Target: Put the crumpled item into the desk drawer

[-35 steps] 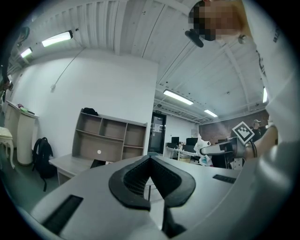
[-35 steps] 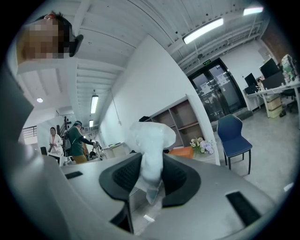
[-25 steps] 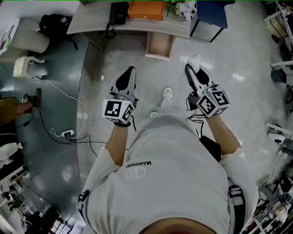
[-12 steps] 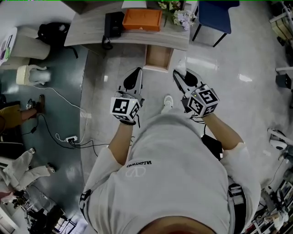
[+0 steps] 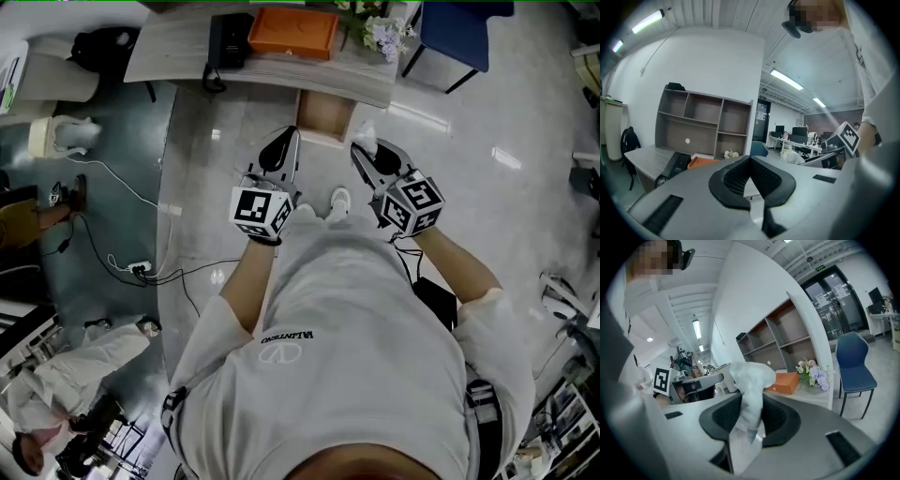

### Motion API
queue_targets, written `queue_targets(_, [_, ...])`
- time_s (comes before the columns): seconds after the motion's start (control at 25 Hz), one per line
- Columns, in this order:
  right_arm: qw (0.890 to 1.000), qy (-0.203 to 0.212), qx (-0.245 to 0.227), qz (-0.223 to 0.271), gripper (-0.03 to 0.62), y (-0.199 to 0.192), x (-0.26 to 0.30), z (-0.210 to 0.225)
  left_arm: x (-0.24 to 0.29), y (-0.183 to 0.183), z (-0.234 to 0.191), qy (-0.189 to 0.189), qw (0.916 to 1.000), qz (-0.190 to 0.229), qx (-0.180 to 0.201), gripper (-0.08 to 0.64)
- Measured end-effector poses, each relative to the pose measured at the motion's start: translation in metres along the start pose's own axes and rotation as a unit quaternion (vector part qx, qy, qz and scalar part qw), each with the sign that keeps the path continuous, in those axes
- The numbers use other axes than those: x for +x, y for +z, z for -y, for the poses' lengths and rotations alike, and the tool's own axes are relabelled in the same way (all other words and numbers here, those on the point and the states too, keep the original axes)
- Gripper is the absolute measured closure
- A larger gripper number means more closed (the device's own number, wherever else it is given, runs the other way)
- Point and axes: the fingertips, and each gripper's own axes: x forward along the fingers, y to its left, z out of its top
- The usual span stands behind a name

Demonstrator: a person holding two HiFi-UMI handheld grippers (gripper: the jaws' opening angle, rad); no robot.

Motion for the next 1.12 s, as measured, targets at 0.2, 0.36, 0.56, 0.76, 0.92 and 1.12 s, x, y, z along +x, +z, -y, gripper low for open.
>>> queue_targets(0.2, [1.0,-0.002,-0.002,-0.012,0.477,-0.007,0.031,0.01,0.018,-0.01,-0.015,0.0,1.0,-0.007,-0.002,0.561])
queue_targets(0.36, [0.999,-0.018,0.001,-0.028,0.477,-0.022,0.055,0.022,0.033,-0.035,-0.028,0.001,0.9997,-0.025,-0.004,0.561])
queue_targets(0.56, [0.997,-0.049,-0.004,-0.057,0.477,-0.043,0.085,0.05,0.068,-0.087,-0.043,-0.003,0.9969,-0.077,-0.017,0.561])
queue_targets(0.76, [0.993,-0.081,0.008,-0.085,0.477,-0.08,0.133,0.078,0.097,-0.149,-0.072,-0.013,0.992,-0.119,-0.039,0.561])
queue_targets(0.92, [0.988,-0.101,0.017,-0.113,0.477,-0.115,0.159,0.096,0.107,-0.193,-0.084,-0.008,0.9869,-0.146,-0.069,0.561])
queue_targets(1.12, [0.982,-0.124,0.049,-0.137,0.477,-0.159,0.195,0.122,0.13,-0.252,-0.103,-0.009,0.9821,-0.17,-0.081,0.561])
